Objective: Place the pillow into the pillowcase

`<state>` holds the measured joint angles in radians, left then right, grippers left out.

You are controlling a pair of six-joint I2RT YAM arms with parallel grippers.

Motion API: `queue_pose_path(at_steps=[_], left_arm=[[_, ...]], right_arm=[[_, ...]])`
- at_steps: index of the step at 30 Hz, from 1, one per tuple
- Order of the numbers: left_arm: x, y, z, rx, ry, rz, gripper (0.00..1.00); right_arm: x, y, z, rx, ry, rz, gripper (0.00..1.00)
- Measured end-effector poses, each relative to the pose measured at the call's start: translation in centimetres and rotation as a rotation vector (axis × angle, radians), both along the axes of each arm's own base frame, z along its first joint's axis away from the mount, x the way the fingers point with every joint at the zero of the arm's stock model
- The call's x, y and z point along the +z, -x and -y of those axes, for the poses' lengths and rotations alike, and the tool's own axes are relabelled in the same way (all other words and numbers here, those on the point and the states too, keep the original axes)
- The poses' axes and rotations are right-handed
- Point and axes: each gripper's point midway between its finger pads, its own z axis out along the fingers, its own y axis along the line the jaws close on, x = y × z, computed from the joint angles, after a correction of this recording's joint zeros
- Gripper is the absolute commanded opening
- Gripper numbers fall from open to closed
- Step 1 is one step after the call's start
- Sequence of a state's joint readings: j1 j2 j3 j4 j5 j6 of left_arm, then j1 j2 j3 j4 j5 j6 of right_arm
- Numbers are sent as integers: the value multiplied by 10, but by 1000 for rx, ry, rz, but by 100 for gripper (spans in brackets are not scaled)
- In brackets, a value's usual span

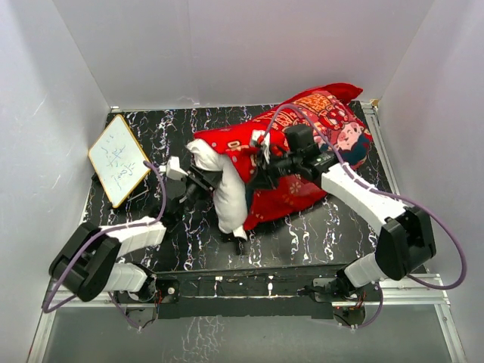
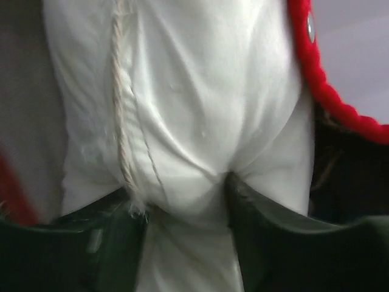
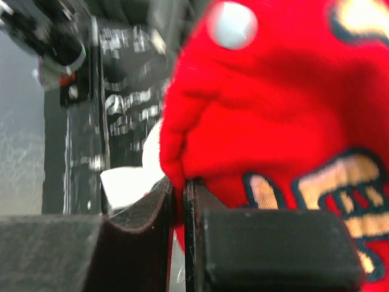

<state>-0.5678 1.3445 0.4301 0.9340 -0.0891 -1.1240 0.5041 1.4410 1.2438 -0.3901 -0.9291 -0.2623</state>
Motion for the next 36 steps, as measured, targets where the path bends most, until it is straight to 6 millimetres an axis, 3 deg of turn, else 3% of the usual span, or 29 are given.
queue_pose_path(at_steps=[3, 5, 7, 12, 15, 19, 23, 26, 28, 29, 31, 36], left_arm=[[-26, 29, -10, -45, -72, -58, 78], [-27, 49, -16, -87, -104, -63, 82], [-17, 65, -19, -130, -120, -41, 84], [11, 109, -29, -235, -150, 23, 83], [7, 129, -32, -292, -171, -5, 82], [-19, 144, -25, -379, -201, -113, 82], [-56, 145, -8, -457, -248, -224, 82], [-86, 140, 8, -506, -286, -293, 59], [-93, 128, 20, -527, -302, -304, 35], [-91, 117, 29, -534, -305, -289, 23], [-76, 94, 47, -539, -292, -213, 10], [-12, 61, 64, -505, -214, 63, 6]], right_arm=[[-70, 14, 22, -37, 106, -157, 8], [-90, 20, 34, -60, 132, -207, 8], [-90, 22, 41, -78, 131, -211, 8], [-62, 15, 42, -84, 74, -126, 8], [-56, 11, 42, -86, 57, -113, 8], [-52, 13, 42, -75, 40, -131, 8], [-39, 11, 36, -45, 11, -141, 8], [-23, 10, 24, -4, -10, -132, 8], [-8, 12, 6, 52, -15, -111, 8], [-2, 15, -4, 82, -14, -99, 8], [18, 27, -32, 170, -10, -60, 8], [71, 55, -85, 325, -48, 46, 8]])
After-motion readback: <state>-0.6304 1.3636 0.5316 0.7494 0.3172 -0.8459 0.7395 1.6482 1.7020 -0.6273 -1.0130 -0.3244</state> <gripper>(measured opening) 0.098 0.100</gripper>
